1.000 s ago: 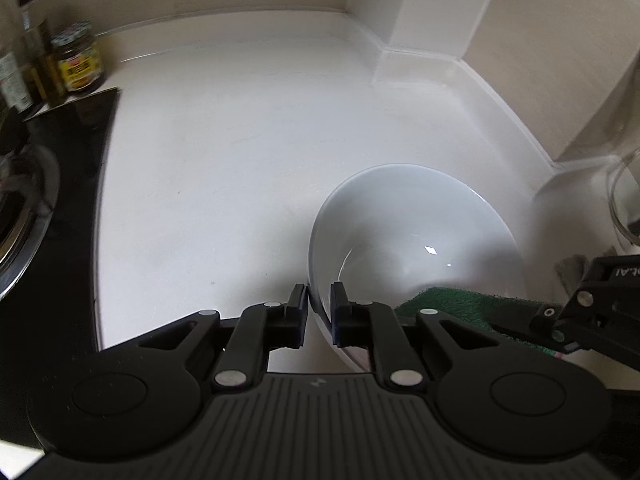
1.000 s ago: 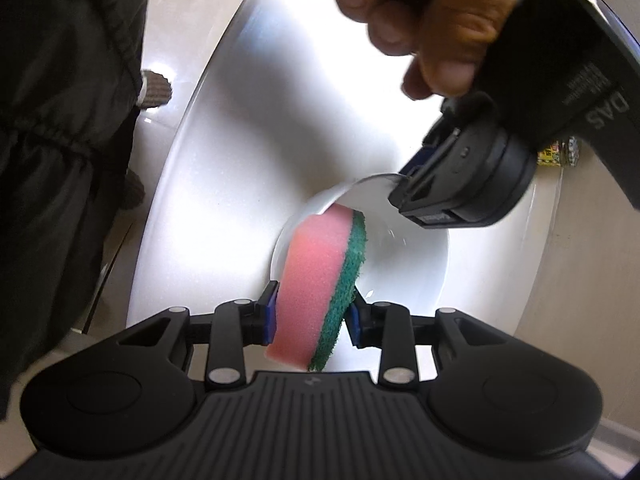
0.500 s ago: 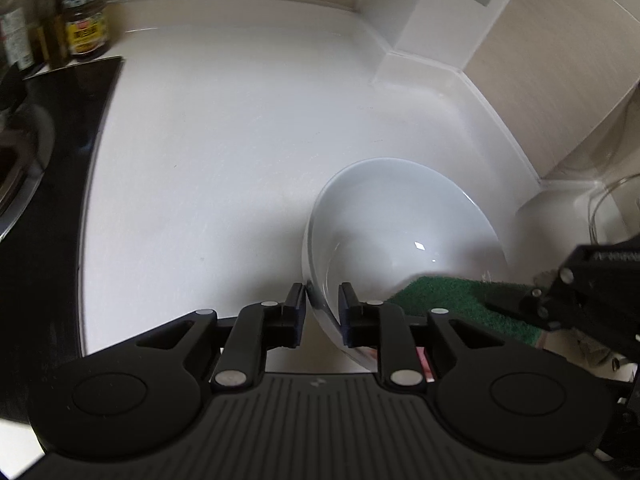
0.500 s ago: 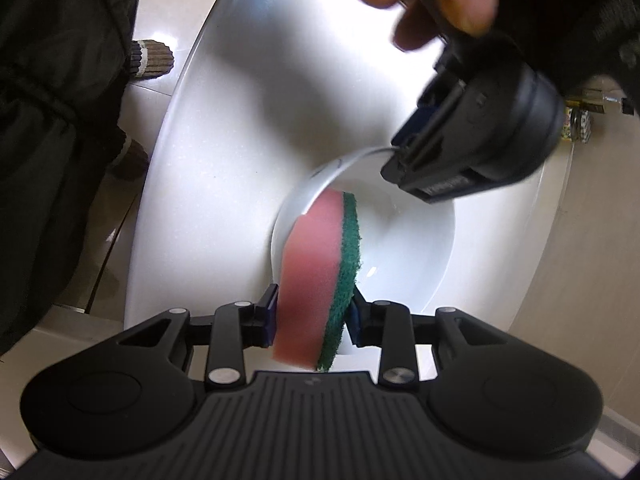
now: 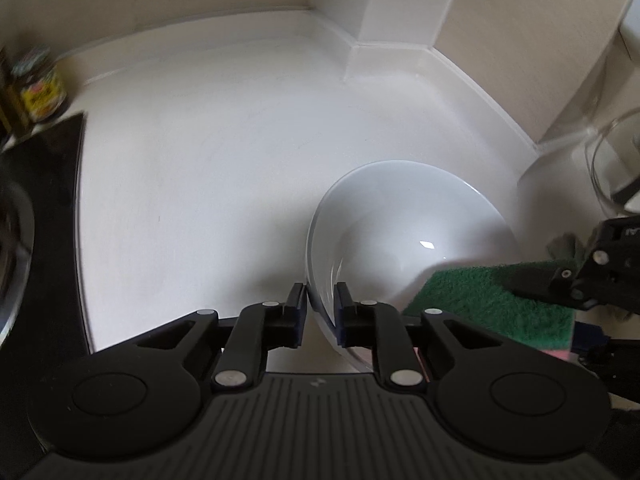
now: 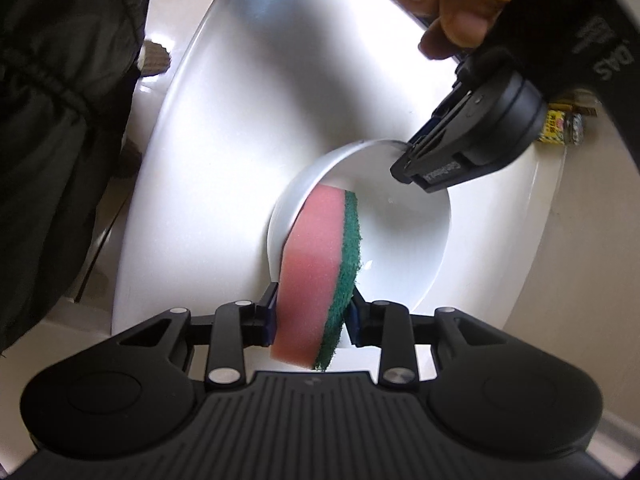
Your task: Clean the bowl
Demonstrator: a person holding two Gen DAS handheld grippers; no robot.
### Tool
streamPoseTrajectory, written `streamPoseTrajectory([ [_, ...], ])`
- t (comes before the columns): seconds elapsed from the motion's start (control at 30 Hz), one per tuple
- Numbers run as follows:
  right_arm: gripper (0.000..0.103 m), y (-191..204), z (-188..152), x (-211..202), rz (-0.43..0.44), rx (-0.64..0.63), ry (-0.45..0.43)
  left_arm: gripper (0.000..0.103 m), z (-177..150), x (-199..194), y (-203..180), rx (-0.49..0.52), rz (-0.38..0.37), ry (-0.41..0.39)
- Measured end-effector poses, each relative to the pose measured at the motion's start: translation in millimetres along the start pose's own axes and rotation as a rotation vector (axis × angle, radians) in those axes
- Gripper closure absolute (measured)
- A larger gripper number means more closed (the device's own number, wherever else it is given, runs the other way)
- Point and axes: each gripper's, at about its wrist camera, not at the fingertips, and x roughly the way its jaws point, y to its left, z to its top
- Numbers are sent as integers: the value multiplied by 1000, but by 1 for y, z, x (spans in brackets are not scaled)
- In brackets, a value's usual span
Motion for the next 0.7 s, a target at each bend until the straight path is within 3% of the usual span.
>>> streamPoseTrajectory([
  [0.13,75,-5,-1,-13,37,180,-95,93,6,5,-1,78,-20,11],
  [0.3,75,-16,-15,-20,116,490,-225,95,18,15,3,96,-58,31],
  [0.4,75,-20,-21,-16,145,617,-238,95,18,22,-3,91,-34,35],
  [0.6,75,-11,3,-10,104,562,-186,94,-1,9,-7,-39,13,-11],
  [0.7,75,-11,20,-7,102,532,-194,97,-2,11,-9,-29,25,-16],
])
